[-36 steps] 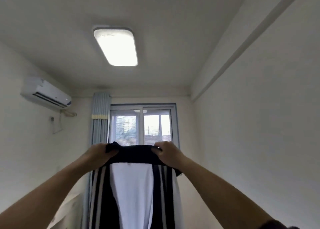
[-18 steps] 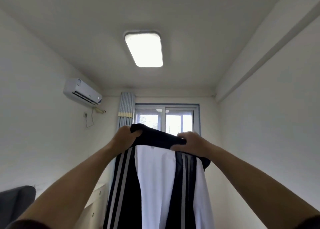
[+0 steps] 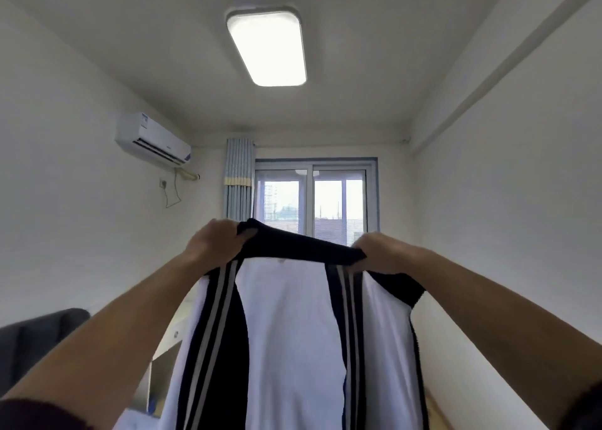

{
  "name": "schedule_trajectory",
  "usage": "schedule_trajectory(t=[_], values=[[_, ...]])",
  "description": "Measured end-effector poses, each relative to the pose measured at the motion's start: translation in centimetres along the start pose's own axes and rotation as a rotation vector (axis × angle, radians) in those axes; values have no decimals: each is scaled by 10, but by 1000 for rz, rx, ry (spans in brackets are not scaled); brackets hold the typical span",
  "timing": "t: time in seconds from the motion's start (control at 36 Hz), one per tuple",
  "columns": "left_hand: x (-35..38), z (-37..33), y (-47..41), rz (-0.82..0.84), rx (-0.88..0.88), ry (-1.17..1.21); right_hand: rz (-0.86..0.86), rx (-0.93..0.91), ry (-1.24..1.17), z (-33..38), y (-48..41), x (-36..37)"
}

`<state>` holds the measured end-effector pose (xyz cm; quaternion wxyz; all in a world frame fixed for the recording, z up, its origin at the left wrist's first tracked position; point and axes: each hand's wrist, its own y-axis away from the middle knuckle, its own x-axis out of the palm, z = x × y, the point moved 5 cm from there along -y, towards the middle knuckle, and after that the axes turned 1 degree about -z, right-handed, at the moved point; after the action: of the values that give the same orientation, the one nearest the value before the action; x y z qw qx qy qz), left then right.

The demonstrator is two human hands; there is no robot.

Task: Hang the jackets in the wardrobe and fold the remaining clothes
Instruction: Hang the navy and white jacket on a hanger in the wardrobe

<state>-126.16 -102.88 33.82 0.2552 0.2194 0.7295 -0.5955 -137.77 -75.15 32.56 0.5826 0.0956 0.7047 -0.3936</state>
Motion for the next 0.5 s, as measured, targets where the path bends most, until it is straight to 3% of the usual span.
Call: schedule_trajectory(t=[0.19,0.31,0.42,0.5], values=[[19,-1,21,162,65,58,109,43,161,-6,16,15],[30,-5,35,266,177,33,320,85,231,-10,28,33],[36,-17,50,278,362,-97,197,25,220,-7,33,35],[32,-32,54,176,481,-35,38,-116,113,12,32,24]])
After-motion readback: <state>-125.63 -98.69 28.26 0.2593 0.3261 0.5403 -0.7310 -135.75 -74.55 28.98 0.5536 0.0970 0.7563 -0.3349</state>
